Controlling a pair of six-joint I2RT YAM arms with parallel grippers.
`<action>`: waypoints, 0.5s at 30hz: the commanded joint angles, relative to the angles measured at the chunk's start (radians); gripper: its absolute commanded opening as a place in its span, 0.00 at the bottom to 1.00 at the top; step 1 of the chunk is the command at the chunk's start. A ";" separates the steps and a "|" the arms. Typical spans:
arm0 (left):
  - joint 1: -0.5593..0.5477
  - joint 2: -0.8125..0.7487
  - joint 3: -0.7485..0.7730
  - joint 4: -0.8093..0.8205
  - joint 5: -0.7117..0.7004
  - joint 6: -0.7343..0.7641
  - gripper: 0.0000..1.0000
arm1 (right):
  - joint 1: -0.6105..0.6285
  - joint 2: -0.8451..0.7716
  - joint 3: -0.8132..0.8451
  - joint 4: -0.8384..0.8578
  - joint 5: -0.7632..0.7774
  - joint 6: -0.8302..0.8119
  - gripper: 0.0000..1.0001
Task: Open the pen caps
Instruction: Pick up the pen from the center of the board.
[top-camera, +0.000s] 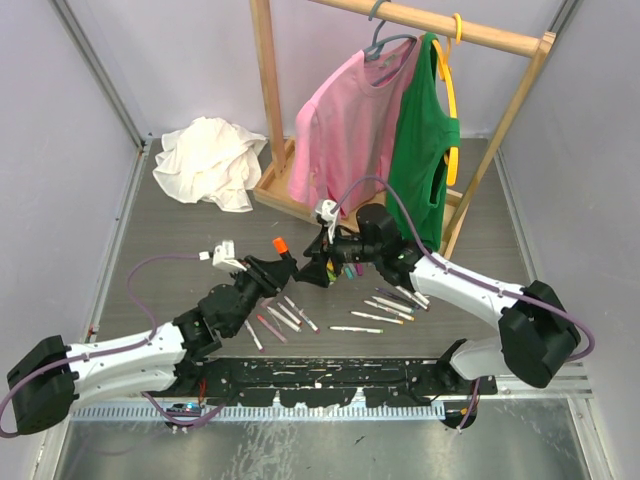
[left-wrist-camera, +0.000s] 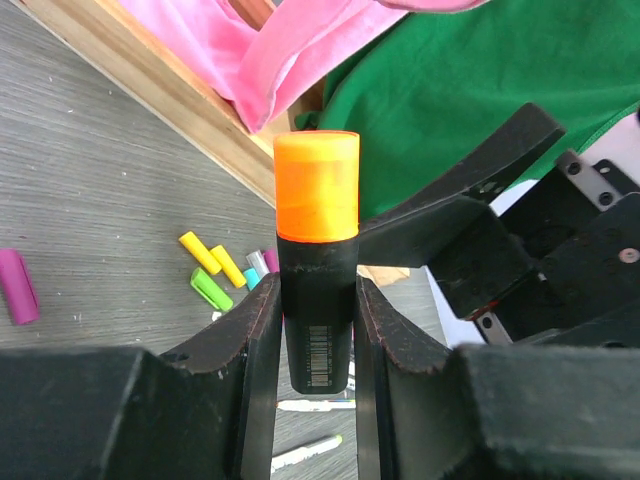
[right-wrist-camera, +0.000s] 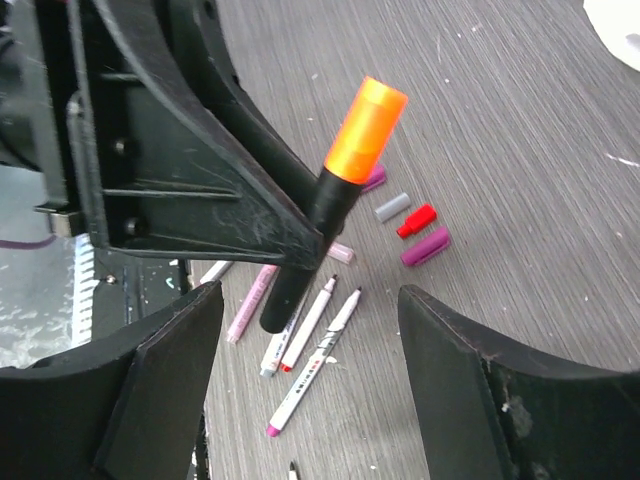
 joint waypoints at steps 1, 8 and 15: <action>-0.018 0.005 0.043 0.091 -0.089 -0.034 0.00 | 0.020 0.004 0.030 0.002 0.079 -0.011 0.75; -0.040 0.010 0.052 0.092 -0.088 -0.073 0.00 | 0.053 0.038 0.036 -0.004 0.095 -0.005 0.74; -0.082 0.032 0.061 0.091 -0.141 -0.106 0.00 | 0.057 0.037 0.035 0.018 0.128 0.056 0.62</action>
